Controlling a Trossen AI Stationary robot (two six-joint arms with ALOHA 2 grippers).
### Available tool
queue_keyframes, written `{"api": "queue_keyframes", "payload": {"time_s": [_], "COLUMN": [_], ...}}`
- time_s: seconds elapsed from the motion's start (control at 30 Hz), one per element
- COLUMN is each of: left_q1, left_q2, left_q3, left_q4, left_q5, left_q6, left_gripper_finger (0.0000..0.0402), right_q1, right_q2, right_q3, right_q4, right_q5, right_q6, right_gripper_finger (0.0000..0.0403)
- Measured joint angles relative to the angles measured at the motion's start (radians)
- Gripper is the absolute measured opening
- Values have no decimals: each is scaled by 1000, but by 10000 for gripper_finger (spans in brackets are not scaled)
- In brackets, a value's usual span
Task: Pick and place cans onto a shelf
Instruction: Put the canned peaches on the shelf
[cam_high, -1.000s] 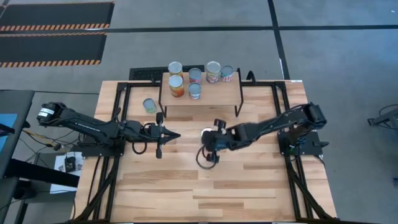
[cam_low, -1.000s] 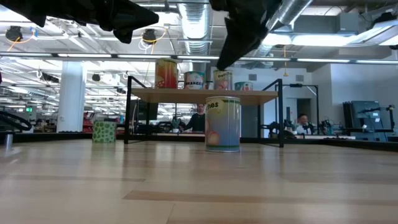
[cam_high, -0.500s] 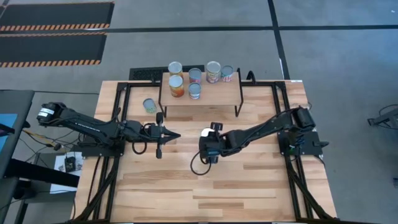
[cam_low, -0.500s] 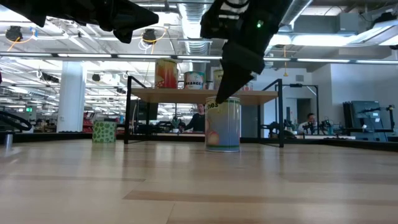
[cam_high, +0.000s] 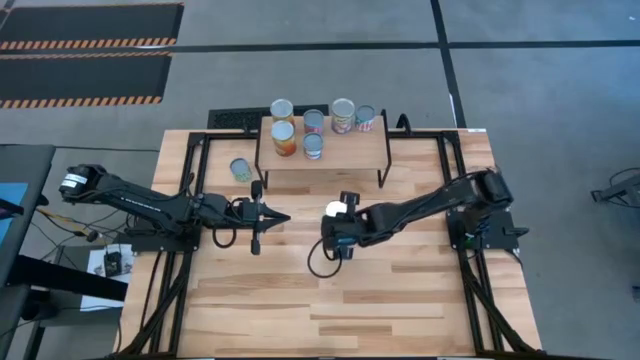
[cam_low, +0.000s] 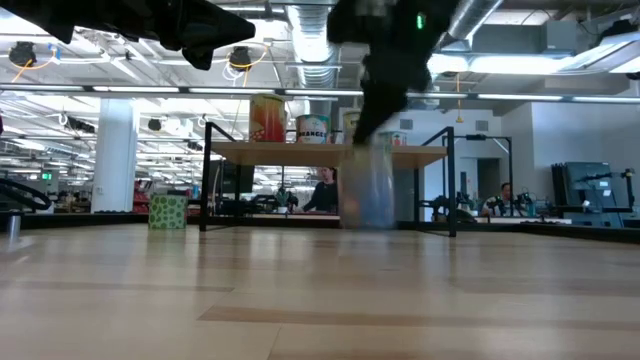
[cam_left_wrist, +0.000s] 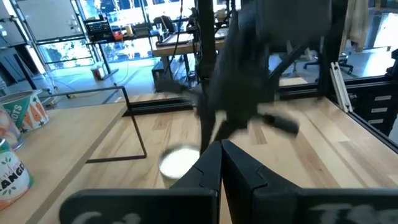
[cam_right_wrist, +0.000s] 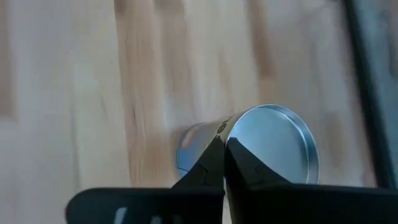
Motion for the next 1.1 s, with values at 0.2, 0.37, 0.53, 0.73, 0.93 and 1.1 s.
{"api": "queue_keyframes", "payload": {"time_s": [0.2,0.37,0.53,0.73,0.93,1.1], "left_q1": [0,0,0,0,0,0], "left_q2": [0,0,0,0,0,0], "left_q3": [0,0,0,0,0,0], "left_q4": [1,4,4,4,4,4], "left_q5": [0,0,0,0,0,0], "left_q6": [-1,-2,-4,-2,-1,-1], "left_gripper_finger": [0,0,0,0,0,0], "right_q1": [-22,-123,-254,-386,-460,-491], "right_q2": [-97,-117,-115,-115,-114,-114], "right_q3": [176,314,358,363,363,363], "right_q4": [-146,-268,-255,-251,-211,-197], "right_q5": [14,40,19,-92,-135,-188], "right_q6": [56,0,-132,-189,-224,-241], "right_gripper_finger": [6,6,6,6,6,6]}}
